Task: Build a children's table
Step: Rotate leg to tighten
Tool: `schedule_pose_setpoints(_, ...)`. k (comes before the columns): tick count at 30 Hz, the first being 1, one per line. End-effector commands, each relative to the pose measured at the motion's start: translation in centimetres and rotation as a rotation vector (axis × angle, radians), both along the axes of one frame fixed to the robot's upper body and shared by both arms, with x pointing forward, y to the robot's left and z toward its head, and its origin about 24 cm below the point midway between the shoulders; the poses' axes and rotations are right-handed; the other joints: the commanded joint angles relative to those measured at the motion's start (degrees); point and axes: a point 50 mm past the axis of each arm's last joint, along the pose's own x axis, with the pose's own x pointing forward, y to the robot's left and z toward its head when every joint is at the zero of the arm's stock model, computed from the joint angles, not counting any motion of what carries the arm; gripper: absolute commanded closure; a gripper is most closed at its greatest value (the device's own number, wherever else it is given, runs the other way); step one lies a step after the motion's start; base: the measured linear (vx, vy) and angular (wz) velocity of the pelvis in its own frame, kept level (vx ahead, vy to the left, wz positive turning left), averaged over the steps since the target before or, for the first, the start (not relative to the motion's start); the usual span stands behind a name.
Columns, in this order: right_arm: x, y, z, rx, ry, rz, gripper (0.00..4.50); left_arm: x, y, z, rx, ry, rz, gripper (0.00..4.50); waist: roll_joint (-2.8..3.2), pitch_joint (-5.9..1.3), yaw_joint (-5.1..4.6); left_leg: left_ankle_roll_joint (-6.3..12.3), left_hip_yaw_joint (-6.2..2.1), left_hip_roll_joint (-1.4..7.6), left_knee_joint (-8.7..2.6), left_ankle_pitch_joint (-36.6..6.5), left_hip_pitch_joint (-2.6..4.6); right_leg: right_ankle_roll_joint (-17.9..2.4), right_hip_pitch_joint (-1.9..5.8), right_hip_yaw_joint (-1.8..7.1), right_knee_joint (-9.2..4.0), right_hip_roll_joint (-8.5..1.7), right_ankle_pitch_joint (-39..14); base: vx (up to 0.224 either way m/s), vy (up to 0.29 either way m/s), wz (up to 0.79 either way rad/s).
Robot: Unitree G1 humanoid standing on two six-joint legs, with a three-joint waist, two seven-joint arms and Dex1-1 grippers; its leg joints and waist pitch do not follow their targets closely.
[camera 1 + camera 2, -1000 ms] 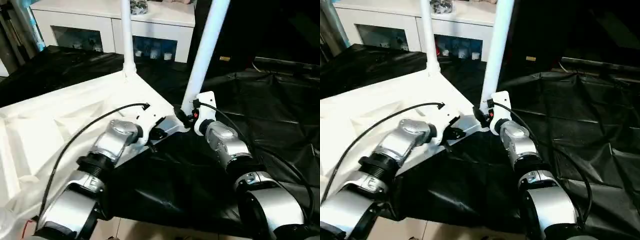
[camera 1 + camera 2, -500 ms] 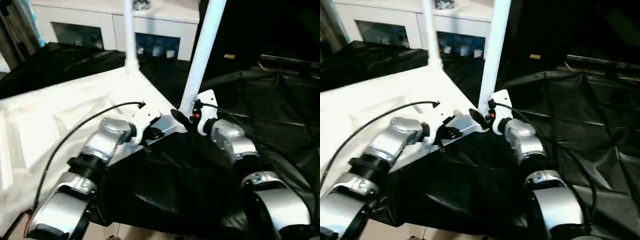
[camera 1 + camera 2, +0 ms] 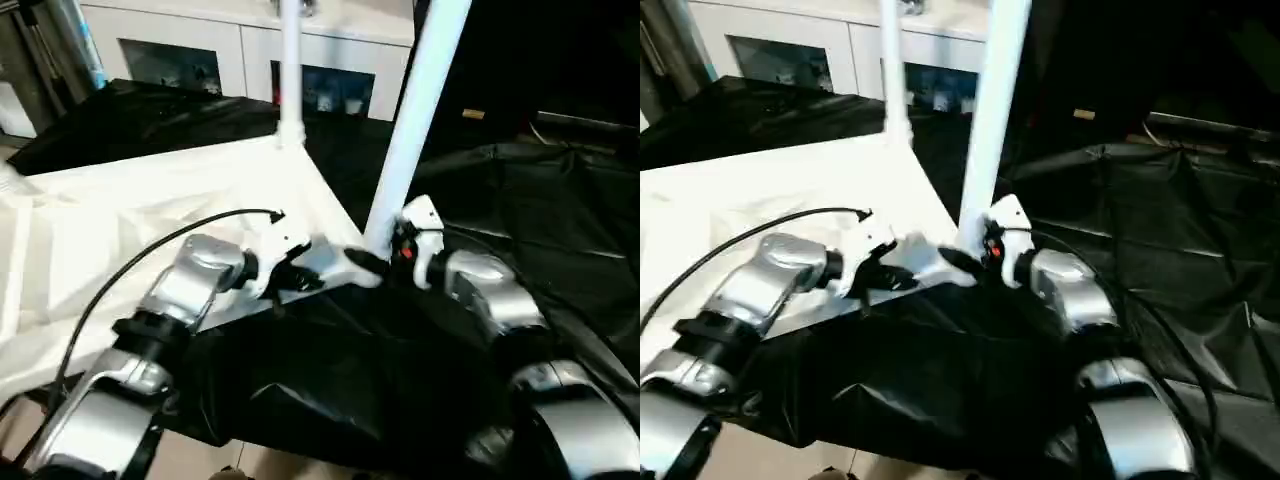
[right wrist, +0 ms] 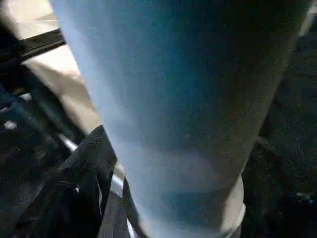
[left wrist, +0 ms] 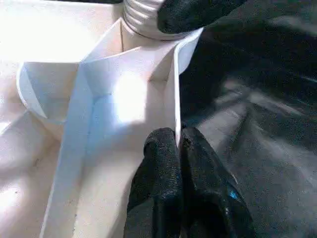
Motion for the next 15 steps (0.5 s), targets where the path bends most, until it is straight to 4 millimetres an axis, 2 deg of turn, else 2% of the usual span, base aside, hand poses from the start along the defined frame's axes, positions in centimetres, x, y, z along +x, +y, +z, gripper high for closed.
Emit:
schedule_pose_setpoints(1,-0.7,0.7,0.0,0.001,0.015,0.094,0.96,-0.7,-1.7,1.3,-0.074,-0.023,-0.16,4.5,0.88,-3.99,0.39,3.22,0.57,1.3,-3.31,-10.47,0.68,-14.87,3.86,2.23,-2.55,-3.06,-7.24,0.0,0.0,0.0)
schedule_pose_setpoints(3,-0.9,0.6,0.0,0.001,0.02,0.104,0.96,-0.8,-1.6,1.3,-0.073,-0.015,-0.17,4.5,0.9,-4.05,0.7,2.63,0.58,1.34,-3.3,-10.83,0.83,-14.76,3.71,2.26,-2.49,-3.12,-7.71,0.0,0.0,0.0)
schedule_pose_setpoints(7,-1.5,0.4,-0.2,-0.003,0.045,0.145,1.35,-1.0,-1.3,1.2,-0.068,-0.002,-0.19,4.5,0.84,-3.91,1.02,1.97,0.61,1.26,-3.31,-11.69,0.98,-13.81,3.5,2.35,-2.72,-3.06,-9.8,0.0,0.0,0.0)
schedule_pose_setpoints(9,-1.7,0.4,-0.3,-0.007,0.048,0.154,1.47,-1.0,-1.3,1.2,-0.069,-0.001,-0.193,4.5,0.82,-3.96,1.01,1.86,0.55,1.2,-3.33,-11.74,0.77,-13.75,3.6,2.35,-2.7,-3.13,-10.17,0.0,0.0,0.0)
schedule_pose_setpoints(10,-1.8,0.4,-0.3,-0.007,0.049,0.158,1.67,-1.0,-1.3,1.2,-0.069,0.0,-0.195,4.5,0.81,-3.87,1.03,1.71,0.53,1.19,-3.37,-11.95,0.78,-13.38,3.52,2.34,-2.81,-3.12,-10.97,0.0,0.0,0.0)
schedule_pose_setpoints(15,-2.1,0.4,-0.5,-0.003,0.065,0.175,1.8,-1.1,-1.3,1.2,-0.074,0.005,-0.203,4.5,0.74,-3.91,1.1,1.47,0.49,1.1,-3.32,-12.24,0.8,-12.52,3.44,2.4,-2.99,-3.14,-12.83,0.0,0.0,0.0)
